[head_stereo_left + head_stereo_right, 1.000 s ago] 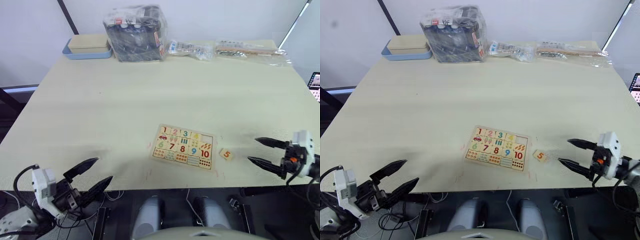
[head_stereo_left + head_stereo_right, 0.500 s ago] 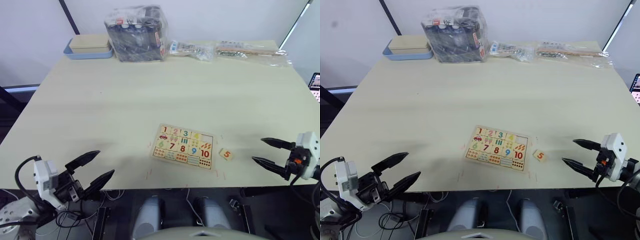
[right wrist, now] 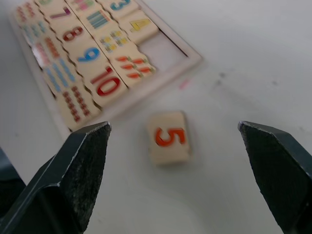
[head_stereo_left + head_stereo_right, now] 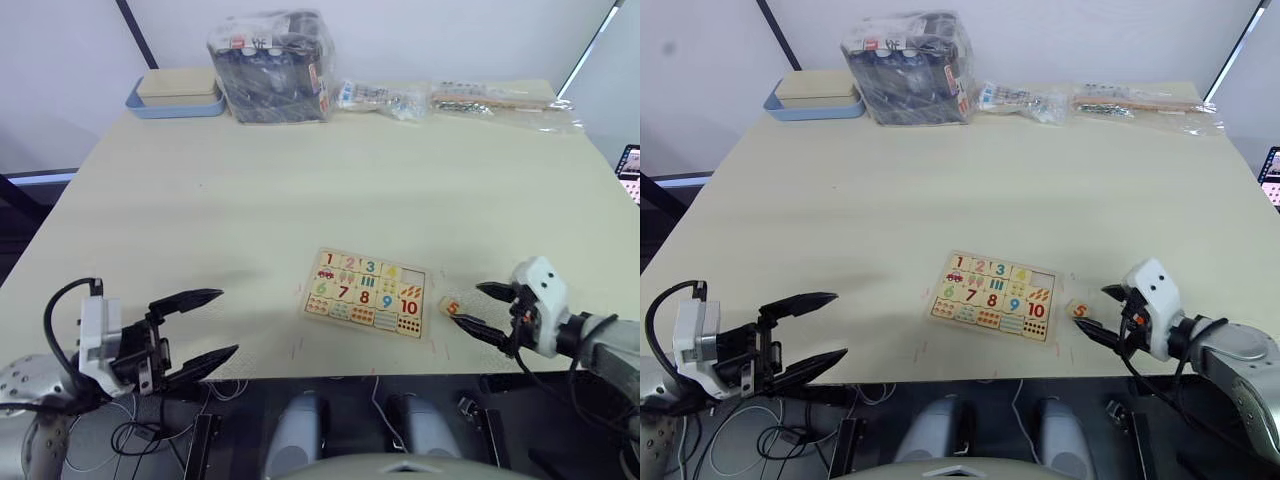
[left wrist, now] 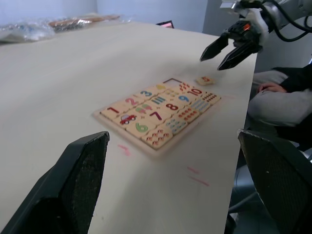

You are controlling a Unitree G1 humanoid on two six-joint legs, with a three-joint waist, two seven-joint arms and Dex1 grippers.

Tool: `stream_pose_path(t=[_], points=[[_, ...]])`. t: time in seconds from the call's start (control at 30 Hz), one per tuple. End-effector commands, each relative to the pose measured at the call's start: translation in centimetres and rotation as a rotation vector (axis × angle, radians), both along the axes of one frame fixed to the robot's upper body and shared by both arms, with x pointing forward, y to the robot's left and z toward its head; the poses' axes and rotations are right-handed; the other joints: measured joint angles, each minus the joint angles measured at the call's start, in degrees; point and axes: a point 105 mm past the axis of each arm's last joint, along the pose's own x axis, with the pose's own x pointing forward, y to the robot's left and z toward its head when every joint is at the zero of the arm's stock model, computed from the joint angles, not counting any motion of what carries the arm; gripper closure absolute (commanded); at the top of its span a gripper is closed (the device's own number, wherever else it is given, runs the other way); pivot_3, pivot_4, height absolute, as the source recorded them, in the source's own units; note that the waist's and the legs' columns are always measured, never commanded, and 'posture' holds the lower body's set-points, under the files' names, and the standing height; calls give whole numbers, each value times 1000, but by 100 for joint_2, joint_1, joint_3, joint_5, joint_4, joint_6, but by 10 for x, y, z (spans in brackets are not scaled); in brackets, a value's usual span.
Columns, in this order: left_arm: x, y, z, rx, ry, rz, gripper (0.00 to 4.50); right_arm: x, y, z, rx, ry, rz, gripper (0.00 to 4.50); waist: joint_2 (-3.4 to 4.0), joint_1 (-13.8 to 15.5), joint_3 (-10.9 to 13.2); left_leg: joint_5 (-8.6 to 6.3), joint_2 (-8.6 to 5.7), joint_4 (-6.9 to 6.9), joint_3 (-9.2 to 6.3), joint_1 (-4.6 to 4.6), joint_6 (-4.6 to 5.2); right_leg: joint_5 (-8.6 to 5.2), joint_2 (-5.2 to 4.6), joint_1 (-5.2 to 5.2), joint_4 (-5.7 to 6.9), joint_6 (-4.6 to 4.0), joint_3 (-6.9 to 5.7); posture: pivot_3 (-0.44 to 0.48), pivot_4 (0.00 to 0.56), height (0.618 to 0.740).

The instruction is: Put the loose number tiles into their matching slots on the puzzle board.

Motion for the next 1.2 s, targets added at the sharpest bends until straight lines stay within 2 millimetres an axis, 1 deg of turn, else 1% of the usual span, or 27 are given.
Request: stream_pose_path(t=[0.03,0.2,0.27,0.3,0.33,0.37,0.4,0.43,0.6,0.93,1.03,1.1,1.13,1.2], points=[[-2,1,4,-19,7,-27,0,3,1,-4,-34,0,-37,107,-1,-2,0,0,-1,-2,2,-2,0,0,0,-1,-4,-1,0,0,150,740],[-4,1,8,-36,5,-58,0,7,5,-13,-53,-3,-60,107,-1,-1,0,0,-2,-5,5,-7,1,0,2,-5,-5,0,1,0,150,740],[-2,2,11,-46,8,-60,0,8,7,-17,-36,-8,-61,107,-3,-1,-1,0,-1,-4,5,-6,1,0,3,-5,-5,2,1,0,150,740],[-1,3,12,-47,9,-59,0,7,8,-19,-38,-10,-53,313,-5,-2,-2,0,0,-4,5,-5,1,-1,5,-5,-4,2,1,0,150,740],[-1,4,12,-47,9,-59,0,6,8,-22,-40,-10,-50,668,-4,-2,-2,0,2,-4,4,-4,1,-1,8,-5,-4,2,1,0,150,740],[-1,4,12,-46,10,-58,0,6,8,-25,-47,-10,-50,1118,-4,-4,-2,0,4,-4,4,-3,0,-1,11,-5,-3,3,1,0,150,740],[0,5,12,-45,10,-57,0,5,8,-28,-61,-17,-47,1381,-7,-4,-4,0,5,-4,5,-2,0,-1,12,-4,-3,3,3,0,150,740],[0,5,12,-45,11,-56,0,4,8,-30,-70,-26,-43,1835,-8,-4,-4,0,6,-4,5,-2,0,-1,15,-4,-3,3,3,0,150,740],[1,7,11,-44,9,-48,0,1,7,-34,-100,-65,-30,1835,-14,-5,-8,0,8,-4,6,-2,0,-2,20,-4,-4,2,6,0,150,740],[2,6,9,-48,5,-48,0,-2,11,-36,-102,-85,-28,1835,-18,-3,-11,1,11,-4,6,0,-1,-1,21,-4,-3,2,8,0,150,740],[2,5,10,-47,2,-46,0,-3,13,-38,-112,-94,-19,2602,-19,-5,-11,1,11,-4,6,0,-1,-1,22,-4,-3,2,8,0,150,740],[3,5,10,-47,-1,-45,0,-1,13,-37,-117,-102,-18,3426,-22,-5,-13,1,12,-4,7,1,-1,-1,22,-4,-3,2,9,0,150,740],[3,5,11,-47,-1,-45,0,0,13,-36,-122,-109,-15,3624,-22,-5,-13,1,12,-3,7,1,-1,-1,22,-4,-3,3,9,0,150,740],[4,5,11,-48,-3,-44,0,4,13,-32,-124,-123,-8,3620,-23,-6,-13,1,12,-3,7,2,-1,-1,22,-4,-3,3,10,0,150,740]])
